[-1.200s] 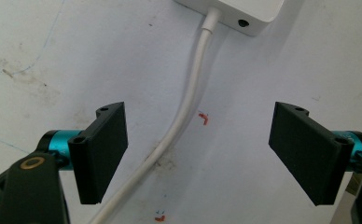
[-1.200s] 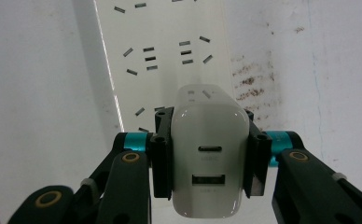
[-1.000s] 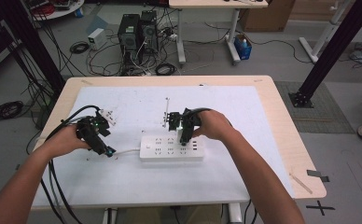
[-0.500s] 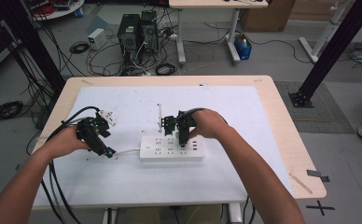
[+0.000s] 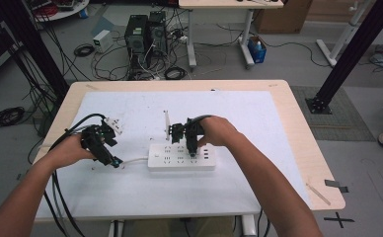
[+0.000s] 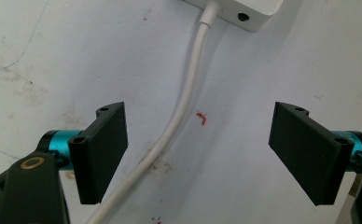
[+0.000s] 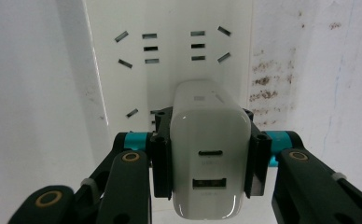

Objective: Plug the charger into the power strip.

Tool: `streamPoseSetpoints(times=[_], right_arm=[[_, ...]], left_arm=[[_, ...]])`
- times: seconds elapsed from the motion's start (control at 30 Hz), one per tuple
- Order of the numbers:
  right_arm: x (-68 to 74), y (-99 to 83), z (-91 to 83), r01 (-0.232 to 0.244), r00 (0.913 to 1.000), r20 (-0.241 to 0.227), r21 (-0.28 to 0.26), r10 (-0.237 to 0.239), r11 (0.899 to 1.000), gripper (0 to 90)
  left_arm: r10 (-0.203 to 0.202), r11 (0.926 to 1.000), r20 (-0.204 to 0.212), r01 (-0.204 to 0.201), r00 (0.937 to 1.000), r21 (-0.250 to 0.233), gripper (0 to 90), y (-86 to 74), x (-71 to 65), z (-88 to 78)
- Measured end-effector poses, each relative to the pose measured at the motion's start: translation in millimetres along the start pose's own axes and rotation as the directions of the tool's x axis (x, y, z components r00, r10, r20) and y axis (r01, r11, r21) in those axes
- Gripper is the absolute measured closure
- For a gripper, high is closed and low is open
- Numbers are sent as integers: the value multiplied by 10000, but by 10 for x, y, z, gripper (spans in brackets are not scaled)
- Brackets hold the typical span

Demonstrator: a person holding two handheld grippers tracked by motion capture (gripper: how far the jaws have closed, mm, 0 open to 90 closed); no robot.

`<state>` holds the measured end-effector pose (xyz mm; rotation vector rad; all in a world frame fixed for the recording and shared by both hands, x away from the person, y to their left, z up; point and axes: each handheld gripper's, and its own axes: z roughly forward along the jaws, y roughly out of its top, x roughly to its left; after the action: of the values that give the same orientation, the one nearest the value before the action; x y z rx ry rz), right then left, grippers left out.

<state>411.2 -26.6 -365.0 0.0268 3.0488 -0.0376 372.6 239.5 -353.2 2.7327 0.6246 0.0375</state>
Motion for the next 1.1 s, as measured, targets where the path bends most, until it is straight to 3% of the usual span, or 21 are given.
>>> streamPoseSetpoints(times=[0.1, 0.23, 0.3, 0.4, 0.43, 0.47, 0.7, 1.1], right_arm=[[-13, 3, 9, -97, 9999, -107, 37, 97, 9999, 625], [-51, -11, 28, -228, 9991, -351, -148, 223, 9996, 624], [-51, 7, 135, -207, 9989, -434, -111, 202, 9997, 624], [-52, -57, 132, -420, 9981, -471, -550, 394, 9976, 624], [-56, -64, 132, -354, 9984, -462, -587, 327, 9976, 624], [-61, -62, 135, -330, 9982, -521, -596, 299, 9977, 624], [-85, -77, 137, -304, 9974, -676, -688, 258, 9972, 623], [-70, -81, 134, -211, 9983, -557, -758, 168, 9969, 617]], left_arm=[[-135, 9999, 46, 135, 9999, -101, 197, -2, -18, 23], [51, 10000, 97, -51, 9999, 8, 197, 6, -22, 47], [-39, 10000, 107, 39, 9999, -11, 197, 0, -30, 58], [-166, 9997, 159, 169, 9997, -152, 197, -18, -26, 38], [-67, 10000, 63, 67, 10000, -30, 197, -23, -5, 18], [-295, 9994, 83, 297, 9995, -193, 197, -28, -11, 23], [-180, 9998, 113, 181, 9998, -49, 197, -31, 12, 32], [-257, 9996, 93, 258, 9996, -112, 197, -50, 23, 40]])
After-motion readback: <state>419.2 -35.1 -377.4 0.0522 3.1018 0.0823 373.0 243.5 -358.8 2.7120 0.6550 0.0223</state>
